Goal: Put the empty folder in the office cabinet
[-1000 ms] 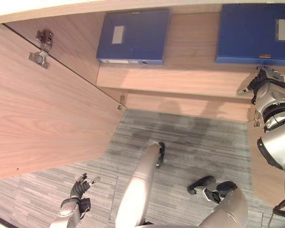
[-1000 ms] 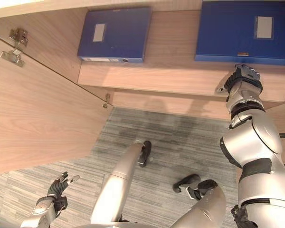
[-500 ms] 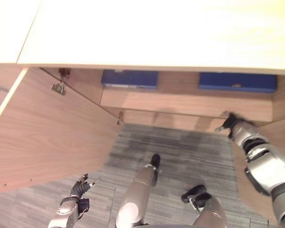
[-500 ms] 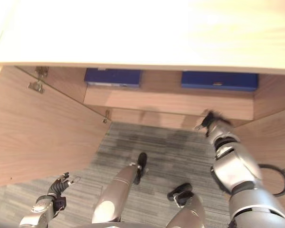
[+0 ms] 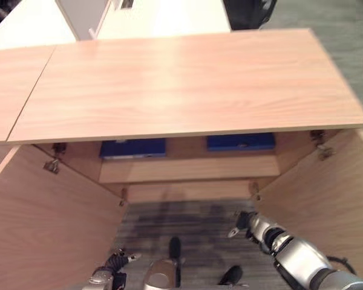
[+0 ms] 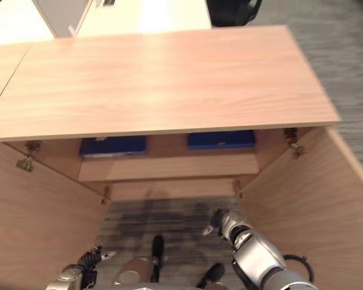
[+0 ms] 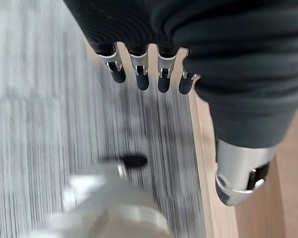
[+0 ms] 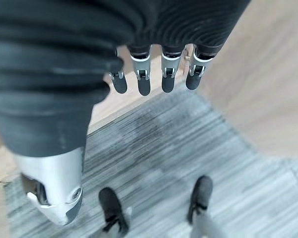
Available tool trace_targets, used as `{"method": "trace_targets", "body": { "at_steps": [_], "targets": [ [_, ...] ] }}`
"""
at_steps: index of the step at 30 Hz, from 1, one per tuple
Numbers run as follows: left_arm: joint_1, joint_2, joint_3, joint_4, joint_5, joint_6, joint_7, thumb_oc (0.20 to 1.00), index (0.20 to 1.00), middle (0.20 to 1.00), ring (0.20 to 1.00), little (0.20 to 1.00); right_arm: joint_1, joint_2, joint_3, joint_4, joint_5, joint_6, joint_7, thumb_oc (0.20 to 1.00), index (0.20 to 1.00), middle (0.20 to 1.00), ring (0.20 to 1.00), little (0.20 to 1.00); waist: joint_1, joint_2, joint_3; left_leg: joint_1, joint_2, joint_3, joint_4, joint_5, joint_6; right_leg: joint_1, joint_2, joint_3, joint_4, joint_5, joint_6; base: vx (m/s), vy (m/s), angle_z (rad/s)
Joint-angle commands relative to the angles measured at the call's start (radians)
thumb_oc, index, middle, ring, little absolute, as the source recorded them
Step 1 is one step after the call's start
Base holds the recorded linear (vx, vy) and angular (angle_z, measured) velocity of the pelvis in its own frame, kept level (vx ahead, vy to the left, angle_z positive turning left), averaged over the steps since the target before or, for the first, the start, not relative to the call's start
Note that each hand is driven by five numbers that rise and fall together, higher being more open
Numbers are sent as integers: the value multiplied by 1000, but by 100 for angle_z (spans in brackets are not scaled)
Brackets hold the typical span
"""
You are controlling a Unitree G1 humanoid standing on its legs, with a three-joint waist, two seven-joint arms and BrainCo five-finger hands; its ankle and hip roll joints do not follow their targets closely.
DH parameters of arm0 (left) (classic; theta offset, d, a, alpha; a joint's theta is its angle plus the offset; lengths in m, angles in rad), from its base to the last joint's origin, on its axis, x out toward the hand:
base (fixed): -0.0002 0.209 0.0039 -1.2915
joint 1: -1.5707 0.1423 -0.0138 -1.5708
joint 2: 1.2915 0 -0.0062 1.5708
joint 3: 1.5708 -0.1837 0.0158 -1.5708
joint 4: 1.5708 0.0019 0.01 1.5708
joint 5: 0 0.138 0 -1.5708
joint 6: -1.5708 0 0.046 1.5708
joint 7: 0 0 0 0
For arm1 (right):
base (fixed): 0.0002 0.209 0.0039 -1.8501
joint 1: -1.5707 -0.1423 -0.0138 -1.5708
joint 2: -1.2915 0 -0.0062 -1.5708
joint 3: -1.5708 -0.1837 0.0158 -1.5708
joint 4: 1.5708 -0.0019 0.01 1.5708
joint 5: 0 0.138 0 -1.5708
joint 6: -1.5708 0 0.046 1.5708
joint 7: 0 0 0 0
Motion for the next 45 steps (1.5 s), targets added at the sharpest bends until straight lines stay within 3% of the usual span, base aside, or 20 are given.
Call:
{"method": "trace_targets", "body": {
  "at_steps": [1, 8, 12, 14, 17, 18, 19, 21, 23, 24, 25, 26, 27, 36, 42, 45],
  "targets": [
    [-12, -14, -20, 102, 46, -3, 1, 1000, 1000, 1000, 1000, 1000, -21, -13, -29, 89, 119, 12, -8, 1000, 1000, 1000, 1000, 1000, 7, 9, -6, 36, 46, -4, -63, -24, -42, 38, -10, 67, -1, -73, 63, 79, -62, -50],
    [-19, -41, 11, 182, 87, -9, 6, 1000, 1000, 1000, 1000, 1000, 139, -73, -75, 56, 151, -14, -2, 1000, 1000, 1000, 1000, 1000, -68, 4, -41, 118, 85, 82, -58, -46, -55, 42, 32, 168, -6, -95, 43, 47, -93, -68],
    [-41, -54, 24, 194, 84, -11, 6, 1000, 1000, 1000, 1000, 1000, 231, -154, -145, -13, 217, -39, -13, 1000, 1000, 1000, 1000, 1000, -151, 1, -39, 141, 129, 148, 5, -69, -72, 37, 70, 240, -6, -105, 26, -5, -142, -48],
    [-42, -61, 28, 200, 84, -13, 3, 1000, 1000, 1000, 1000, 1000, 251, -165, -154, -30, 227, -45, -8, 1000, 1000, 1000, 1000, 1000, -162, 2, -38, 146, 138, 164, 22, -78, -74, 36, 76, 257, -6, -105, 22, -7, -97, -43],
    [-45, -77, 28, 197, 72, -13, -2, 1000, 1000, 1000, 1000, 1000, 296, -212, -246, -135, 425, -72, -5, 1000, 1000, 1000, 1000, 1000, -214, 2, -32, 149, 180, 226, 114, -107, -90, 31, 108, 311, -6, -110, 9, -6, -130, -54],
    [-45, -78, 28, 198, 72, -13, -2, 1000, 1000, 1000, 1000, 1000, 297, -213, -246, -137, 426, -72, -5, 1000, 1000, 1000, 1000, 1000, -212, 3, -31, 149, 182, 227, 117, -109, -91, 30, 110, 313, -6, -110, 9, -11, -124, -64],
    [-49, -84, 23, 196, 54, -17, -5, 1000, 1000, 1000, 1000, 1000, 303, -222, -323, -150, 572, -101, -14, 1000, 1000, 1000, 1000, 1000, -230, 4, -22, 137, 213, 251, 187, -122, -95, 30, 125, 337, -6, -116, 0, -19, -108, -66],
    [-62, -96, 19, 195, 31, -19, -1, 1000, 1000, 1000, 1000, 1000, 289, -230, -416, -122, 728, -127, -34, 1000, 1000, 1000, 1000, 1000, -248, 10, -13, 137, 240, 273, 239, -148, -90, 29, 139, 359, -6, -121, -6, -12, -87, -69],
    [-63, -103, 16, 196, 24, -22, 1, 1000, 1000, 1000, 1000, 1000, 284, -235, -443, -92, 759, -134, -40, 1000, 1000, 1000, 1000, 1000, -249, 17, -12, 142, 238, 268, 245, -157, -88, 29, 146, 368, -6, -126, -8, -10, 11, -75],
    [-67, -111, 1, 189, -3, -29, 4, 1000, 1000, 1000, 1000, 1000, 268, -268, -481, -27, 776, -131, -58, 1000, 1000, 1000, 1000, 1000, -235, 19, -2, 113, 191, 168, 254, -178, -62, 25, 147, 396, -6, -124, -11, -101, 23, -79],
    [-72, -113, -7, 183, -14, -31, 5, 1000, 1000, 1000, 1000, 1000, 256, -286, -497, 2, 768, -131, -69, 1000, 1000, 1000, 1000, 1000, -229, 8, 1, 77, 149, 114, 255, -171, -41, 11, 136, 395, -6, -107, -20, -101, 23, -53],
    [-72, -113, -7, 183, -14, -31, 5, 1000, 1000, 1000, 1000, 1000, 256, -286, -497, 2, 768, -131, -69, 1000, 1000, 1000, 1000, 1000, -232, 9, 0, 74, 148, 112, 256, -171, -41, 10, 136, 393, -5, -107, -19, -57, -5, -47],
    [-78, -120, -22, 176, -23, -34, 2, 1000, 1000, 1000, 1000, 1000, 247, -342, -542, 66, 743, -123, -90, 1000, 1000, 1000, 1000, 1000, -237, 11, -1, 75, 103, 53, 216, -183, -32, 16, 138, 390, -5, -106, -18, 37, 14, -38],
    [-66, -87, 10, 220, 10, -31, 24, 1000, 1000, 1000, 1000, 1000, 219, -492, -611, 84, 636, -126, -193, 1000, 1000, 1000, 1000, 1000, -249, 24, -28, 158, 74, 91, 80, -154, -36, 27, 129, 394, -6, -100, 3, 45, 39, -11],
    [-62, -72, 57, 314, 52, -29, 51, 1000, 1000, 1000, 1000, 1000, 165, -534, -587, -107, 640, -177, -234, 1000, 1000, 1000, 1000, 1000, -259, 15, -36, 183, 64, 107, 46, -150, -33, 29, 122, 406, -6, -97, 9, 22, 22, -7],
    [-49, -64, 77, 330, 65, -32, 61, 1000, 1000, 1000, 1000, 1000, 138, -571, -545, -299, 595, -209, -252, 1000, 1000, 1000, 1000, 1000, -259, 10, -46, 191, 59, 111, 33, -148, -30, 28, 119, 410, -6, -96, 9, 0, 0, 0]
  ]
}}
